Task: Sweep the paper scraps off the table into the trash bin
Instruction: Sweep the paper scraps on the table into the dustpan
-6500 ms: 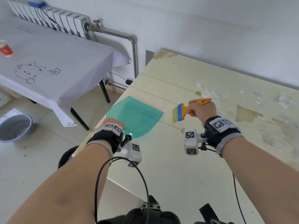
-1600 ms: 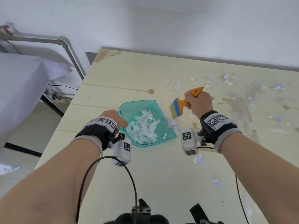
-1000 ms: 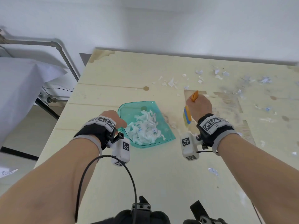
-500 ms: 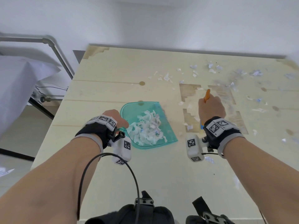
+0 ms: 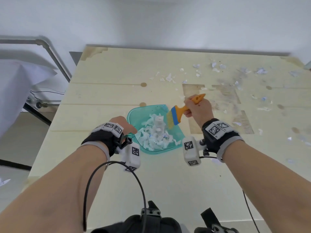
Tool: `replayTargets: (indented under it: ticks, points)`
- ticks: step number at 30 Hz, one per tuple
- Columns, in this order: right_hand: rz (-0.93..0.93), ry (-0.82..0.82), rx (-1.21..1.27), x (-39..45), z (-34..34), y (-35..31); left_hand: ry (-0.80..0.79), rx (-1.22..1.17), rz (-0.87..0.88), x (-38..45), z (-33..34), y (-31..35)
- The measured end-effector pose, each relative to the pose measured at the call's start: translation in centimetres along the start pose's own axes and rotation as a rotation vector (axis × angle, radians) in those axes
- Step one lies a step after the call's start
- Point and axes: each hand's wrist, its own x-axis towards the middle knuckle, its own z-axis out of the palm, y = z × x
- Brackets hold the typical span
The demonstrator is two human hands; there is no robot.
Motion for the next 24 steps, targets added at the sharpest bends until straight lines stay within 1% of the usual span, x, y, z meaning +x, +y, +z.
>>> replayTargets:
  ticks: [1,2,3,5,7,10,14,16,18,21,24]
  points:
    - [-0.014,0.067,0.012,0.5,-0.5,-0.1,0.004,-0.01,-0.008,0.0,-0.1,-0.1]
    - [-0.032,0.122,-0.036,1.1,-1.1,0.0,0.013,-0.022,-0.019,0.1,-0.2,-0.1]
    - [-0.046,0.15,-0.127,1.9,-1.7,0.1,0.026,-0.034,-0.03,0.1,-0.3,-0.2]
    - [-0.075,0.158,-0.303,3.4,-2.6,0.6,0.045,-0.055,-0.05,0.3,-0.7,-0.3]
    - [-0.104,0.102,-0.382,5.1,-2.8,1.0,0.063,-0.079,-0.08,0.6,-0.9,-0.2]
    - [-0.065,-0.009,-0.464,6.5,-2.3,1.4,0.071,-0.072,-0.11,0.8,-0.9,-0.1]
    - [-0.079,-0.142,-0.332,6.6,-0.8,0.9,0.072,-0.093,-0.144,1.1,-0.7,0.4]
    - [-0.071,-0.21,-0.19,6.7,-0.4,0.2,0.075,-0.116,-0.151,1.1,-0.6,0.6]
    - [-0.043,-0.233,-0.032,7.2,-0.4,-0.8,0.082,-0.133,-0.146,1.1,-0.5,0.9]
    - [0.017,-0.145,0.169,8.3,-1.2,-1.9,0.093,-0.213,-0.158,1.0,-0.7,0.9]
    - [0.067,0.035,0.214,9.6,-2.1,-1.8,0.126,-0.319,-0.182,0.5,-1.3,0.4]
